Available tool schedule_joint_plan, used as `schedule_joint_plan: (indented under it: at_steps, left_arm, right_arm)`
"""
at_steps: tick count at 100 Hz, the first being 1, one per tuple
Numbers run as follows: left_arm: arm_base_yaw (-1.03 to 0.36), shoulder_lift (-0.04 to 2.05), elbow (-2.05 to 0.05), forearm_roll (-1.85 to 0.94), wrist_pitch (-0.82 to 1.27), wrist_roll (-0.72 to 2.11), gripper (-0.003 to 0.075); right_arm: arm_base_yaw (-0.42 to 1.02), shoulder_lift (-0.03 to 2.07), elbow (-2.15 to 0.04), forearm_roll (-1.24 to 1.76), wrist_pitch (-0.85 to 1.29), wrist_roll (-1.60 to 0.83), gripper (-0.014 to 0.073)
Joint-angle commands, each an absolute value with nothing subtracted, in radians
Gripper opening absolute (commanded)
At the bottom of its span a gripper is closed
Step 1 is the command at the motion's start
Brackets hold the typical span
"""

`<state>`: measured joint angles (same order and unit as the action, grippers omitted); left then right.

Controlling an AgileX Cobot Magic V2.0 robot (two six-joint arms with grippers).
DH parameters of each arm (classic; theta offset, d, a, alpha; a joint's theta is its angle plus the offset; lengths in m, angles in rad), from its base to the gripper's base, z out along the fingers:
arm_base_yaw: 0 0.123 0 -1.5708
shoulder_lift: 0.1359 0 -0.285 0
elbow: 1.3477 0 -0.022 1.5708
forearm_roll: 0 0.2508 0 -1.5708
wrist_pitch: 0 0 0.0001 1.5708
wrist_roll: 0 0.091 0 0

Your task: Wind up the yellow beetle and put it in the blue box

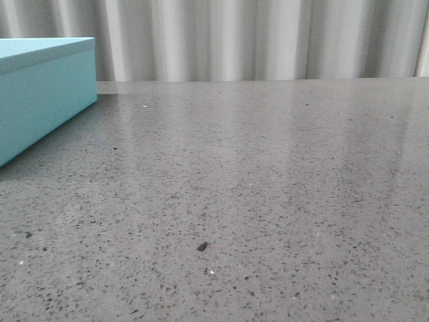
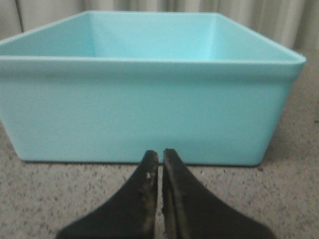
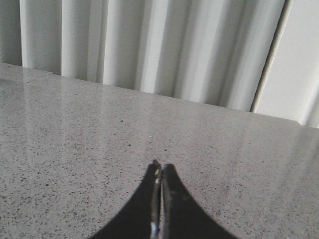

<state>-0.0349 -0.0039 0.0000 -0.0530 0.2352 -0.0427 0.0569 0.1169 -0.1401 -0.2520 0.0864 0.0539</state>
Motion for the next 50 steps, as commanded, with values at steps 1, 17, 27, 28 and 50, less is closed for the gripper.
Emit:
schedule_joint_plan:
  at_steps: [1,17,27,28,50]
  left_arm:
    - [-0.032,-0.036,0.026,-0.031,0.256,-0.114,-0.0021]
    - [-0.034,-0.036,0.026,-0.034,0.301,-0.145,-0.0021]
    - [-0.034,-0.036,0.025,-0.034,0.301,-0.145,-0.0021]
    - [-0.034,-0.036,0.025,-0.034,0.301,-0.145,-0.0021]
    - [-0.034,-0.036,0.025,-0.034,0.301,-0.145,-0.0021]
  right_arm:
    - [0.057,0.128,-0.166,-0.262,0.016,0.053,-0.0061]
    - [0.057,0.128,-0.166,-0.262,0.016,0.053,-0.0061]
    - [0.057,0.128,-0.166,-0.262,0.016,0.053,-0.0061]
    - [0.057,0.128,-0.166,-0.262,0.016,0.053,-0.0061]
    - [0.057,0.128,-0.166,-0.262,0.016,0.053,-0.0061]
